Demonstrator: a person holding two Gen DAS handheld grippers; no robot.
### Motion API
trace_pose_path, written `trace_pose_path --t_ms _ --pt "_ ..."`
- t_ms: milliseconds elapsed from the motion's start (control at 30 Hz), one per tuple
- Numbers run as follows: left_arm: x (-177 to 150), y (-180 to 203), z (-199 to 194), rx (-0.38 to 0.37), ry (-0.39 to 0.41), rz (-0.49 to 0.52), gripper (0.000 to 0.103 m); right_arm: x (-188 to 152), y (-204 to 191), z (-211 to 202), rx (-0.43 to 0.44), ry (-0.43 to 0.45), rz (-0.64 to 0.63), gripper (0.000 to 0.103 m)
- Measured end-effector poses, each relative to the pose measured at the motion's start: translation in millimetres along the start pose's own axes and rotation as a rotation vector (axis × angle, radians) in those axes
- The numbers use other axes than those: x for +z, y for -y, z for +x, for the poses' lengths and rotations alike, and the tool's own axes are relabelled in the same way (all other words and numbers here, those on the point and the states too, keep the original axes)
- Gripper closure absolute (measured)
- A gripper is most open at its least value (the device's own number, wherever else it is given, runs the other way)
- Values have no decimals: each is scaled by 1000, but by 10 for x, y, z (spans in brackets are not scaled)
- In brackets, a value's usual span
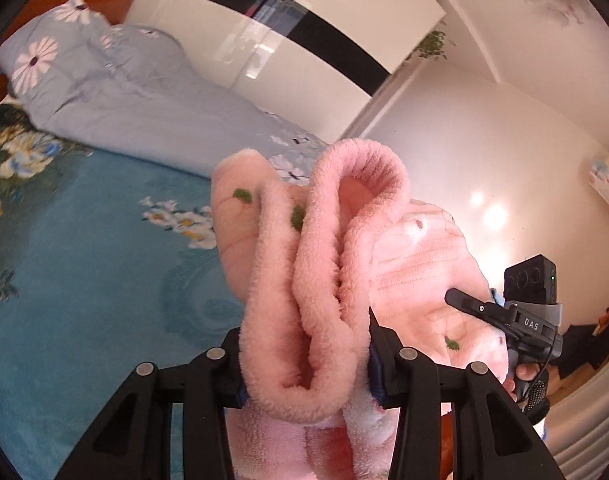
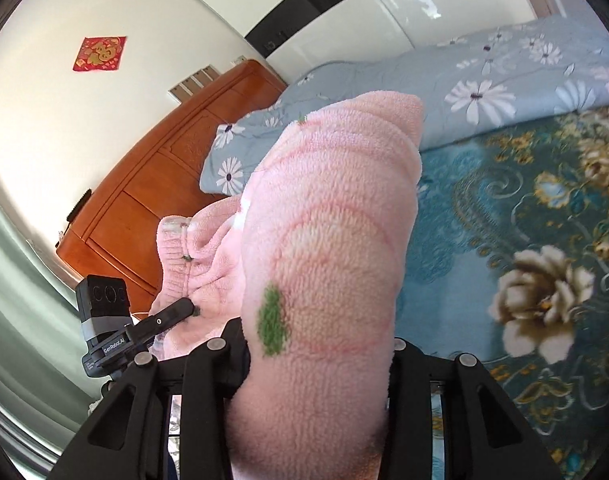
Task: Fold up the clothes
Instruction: 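Grasp the folded pink blanket with both grippers and lift it, then carry the lifted blanket with both grippers toward the clothes stack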
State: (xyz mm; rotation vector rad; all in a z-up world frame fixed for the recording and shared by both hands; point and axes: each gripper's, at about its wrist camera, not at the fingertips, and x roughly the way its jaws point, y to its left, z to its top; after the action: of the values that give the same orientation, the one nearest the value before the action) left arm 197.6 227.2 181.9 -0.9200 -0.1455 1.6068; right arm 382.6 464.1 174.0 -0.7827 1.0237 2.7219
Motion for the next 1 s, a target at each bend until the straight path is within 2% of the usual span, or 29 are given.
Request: trace_pose_path --t_ms 167,267,400,567,733,867,1000 --pt "262 973 374 -106 -27 105 57 89 59 -1095 -93 115 -52 62" --pt "394 1550 644 -167 -47 158 57 93 197 -1679 -163 172 -42 62" --pt "570 2319 1005 -250 -72 228 57 149 508 -2274 -236 196 -19 62" --pt "450 3053 1540 -345 -142 251 57 221 907 -2999 -326 220 10 62" --pt "267 3622 1999 -388 -203 275 57 286 1319 -3671 -405 244 40 62" --pt "236 3850 2401 -415 -252 246 57 354 1742 -3844 -411 266 109 62" --pt "99 3768 2762 -388 -303 220 56 309 2228 -3814 -400 259 195 60"
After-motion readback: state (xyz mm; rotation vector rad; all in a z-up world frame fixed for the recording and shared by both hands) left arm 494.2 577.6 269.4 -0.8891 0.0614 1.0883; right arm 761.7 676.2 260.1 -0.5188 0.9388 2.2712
